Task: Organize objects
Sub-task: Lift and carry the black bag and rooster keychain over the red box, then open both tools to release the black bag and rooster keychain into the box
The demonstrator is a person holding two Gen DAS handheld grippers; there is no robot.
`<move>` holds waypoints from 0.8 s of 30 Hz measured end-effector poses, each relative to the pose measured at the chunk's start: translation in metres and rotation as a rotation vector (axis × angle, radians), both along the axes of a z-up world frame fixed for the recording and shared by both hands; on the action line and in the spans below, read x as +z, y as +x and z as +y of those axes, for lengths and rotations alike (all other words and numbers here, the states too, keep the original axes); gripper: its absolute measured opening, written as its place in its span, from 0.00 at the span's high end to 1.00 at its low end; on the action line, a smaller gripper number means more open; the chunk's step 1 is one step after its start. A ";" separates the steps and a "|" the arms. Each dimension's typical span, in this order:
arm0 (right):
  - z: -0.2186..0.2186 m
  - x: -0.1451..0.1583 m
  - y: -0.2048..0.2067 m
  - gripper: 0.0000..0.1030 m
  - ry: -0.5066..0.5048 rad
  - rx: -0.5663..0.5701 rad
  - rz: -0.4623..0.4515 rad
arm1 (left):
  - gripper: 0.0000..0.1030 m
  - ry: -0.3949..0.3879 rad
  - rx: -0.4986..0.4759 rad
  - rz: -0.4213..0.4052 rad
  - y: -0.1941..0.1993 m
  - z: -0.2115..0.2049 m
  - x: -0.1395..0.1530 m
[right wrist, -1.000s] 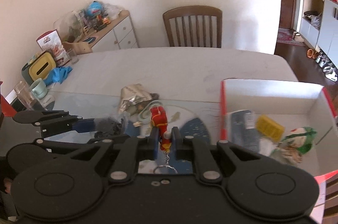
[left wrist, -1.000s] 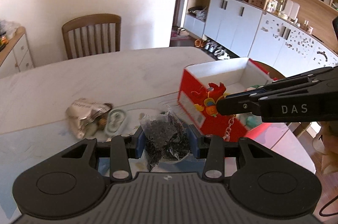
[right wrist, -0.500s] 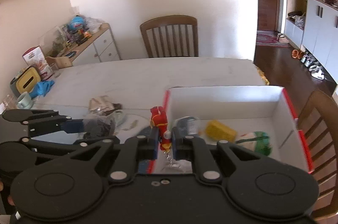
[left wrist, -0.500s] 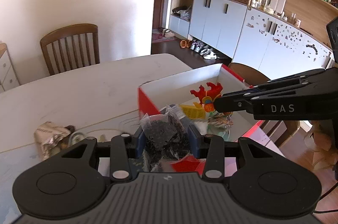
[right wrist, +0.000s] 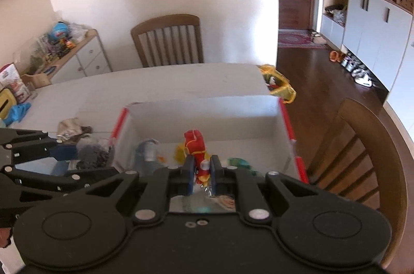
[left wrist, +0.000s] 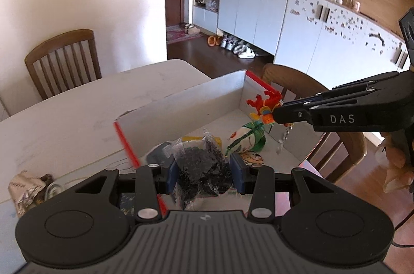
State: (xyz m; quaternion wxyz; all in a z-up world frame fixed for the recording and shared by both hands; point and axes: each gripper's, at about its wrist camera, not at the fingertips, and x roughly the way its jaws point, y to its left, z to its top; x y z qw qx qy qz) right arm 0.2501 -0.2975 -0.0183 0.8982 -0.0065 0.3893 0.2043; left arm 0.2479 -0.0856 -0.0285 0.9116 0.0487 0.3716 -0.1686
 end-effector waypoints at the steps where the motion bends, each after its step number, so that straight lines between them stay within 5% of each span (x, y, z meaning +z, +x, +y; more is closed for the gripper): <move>1: -0.003 -0.003 0.002 0.89 -0.005 -0.005 0.005 | 0.60 0.008 -0.005 0.006 0.005 -0.005 -0.003; 24: -0.020 -0.071 0.028 0.89 -0.102 0.050 0.145 | 0.60 0.144 -0.024 0.175 0.092 -0.064 -0.074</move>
